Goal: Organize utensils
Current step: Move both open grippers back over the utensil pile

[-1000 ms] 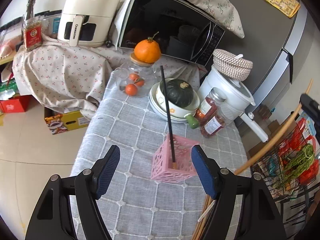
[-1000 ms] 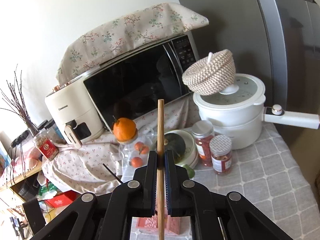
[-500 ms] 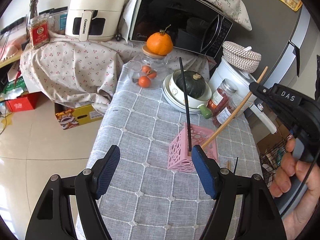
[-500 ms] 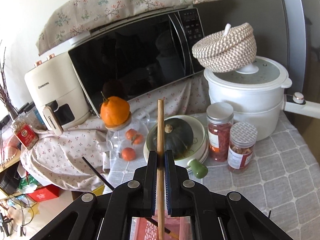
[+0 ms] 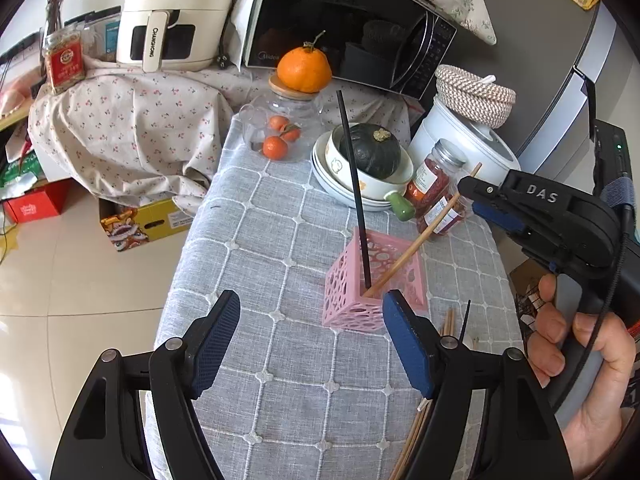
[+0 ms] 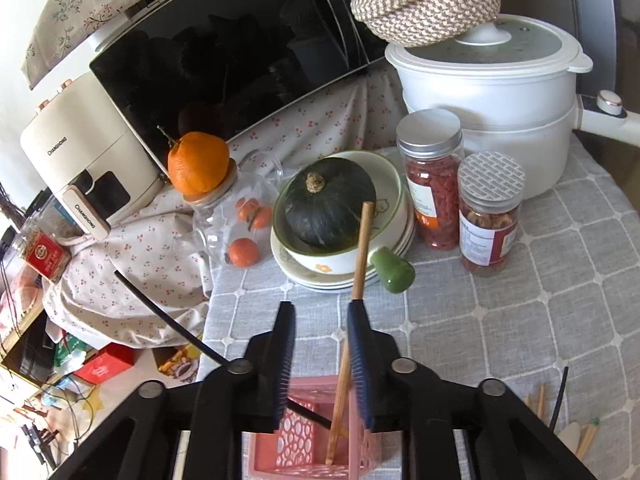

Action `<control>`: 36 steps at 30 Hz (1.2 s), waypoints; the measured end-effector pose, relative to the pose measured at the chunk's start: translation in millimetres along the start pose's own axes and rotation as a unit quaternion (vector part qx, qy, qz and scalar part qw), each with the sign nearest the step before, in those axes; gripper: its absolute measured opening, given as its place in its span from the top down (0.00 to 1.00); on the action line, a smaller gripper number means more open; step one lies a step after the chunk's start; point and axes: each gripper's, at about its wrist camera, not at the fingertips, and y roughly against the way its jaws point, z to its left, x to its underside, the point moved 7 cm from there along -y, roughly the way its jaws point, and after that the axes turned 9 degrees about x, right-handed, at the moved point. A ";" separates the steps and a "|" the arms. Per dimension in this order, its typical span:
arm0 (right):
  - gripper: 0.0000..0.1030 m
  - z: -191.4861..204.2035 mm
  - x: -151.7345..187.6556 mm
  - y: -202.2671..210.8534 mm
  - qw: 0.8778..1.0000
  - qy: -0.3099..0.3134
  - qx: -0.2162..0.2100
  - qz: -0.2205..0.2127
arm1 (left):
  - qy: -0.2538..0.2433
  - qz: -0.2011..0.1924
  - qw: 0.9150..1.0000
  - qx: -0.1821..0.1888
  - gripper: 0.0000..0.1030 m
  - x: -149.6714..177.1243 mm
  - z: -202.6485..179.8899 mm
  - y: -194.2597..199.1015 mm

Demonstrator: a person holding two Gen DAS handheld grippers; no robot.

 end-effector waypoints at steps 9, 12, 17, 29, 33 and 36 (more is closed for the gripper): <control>0.39 -57.0 9.9 47.4 0.999 -0.028 0.009 0.014 | -0.045 0.034 0.998 -0.001 0.22 21.0 -27.5 -14.5; 0.36 -85.4 20.2 55.7 0.999 -0.020 0.043 0.020 | -0.074 0.053 0.996 0.001 0.21 34.1 -43.4 -21.5; 0.33 -130.1 49.1 57.5 0.995 -0.018 0.083 0.053 | -0.109 0.091 0.990 0.010 0.21 57.5 -65.7 -36.9; 0.25 -201.4 106.2 42.4 0.982 -0.009 0.129 0.135 | -0.128 0.167 0.977 0.034 0.21 101.4 -93.9 -72.6; 0.24 -211.6 116.2 39.5 0.979 -0.001 0.120 0.162 | -0.133 0.182 0.973 0.053 0.22 109.7 -107.0 -87.2; 0.23 -216.7 121.0 39.3 0.977 0.023 0.131 0.164 | -0.135 0.194 0.969 0.068 0.34 113.9 -116.5 -101.6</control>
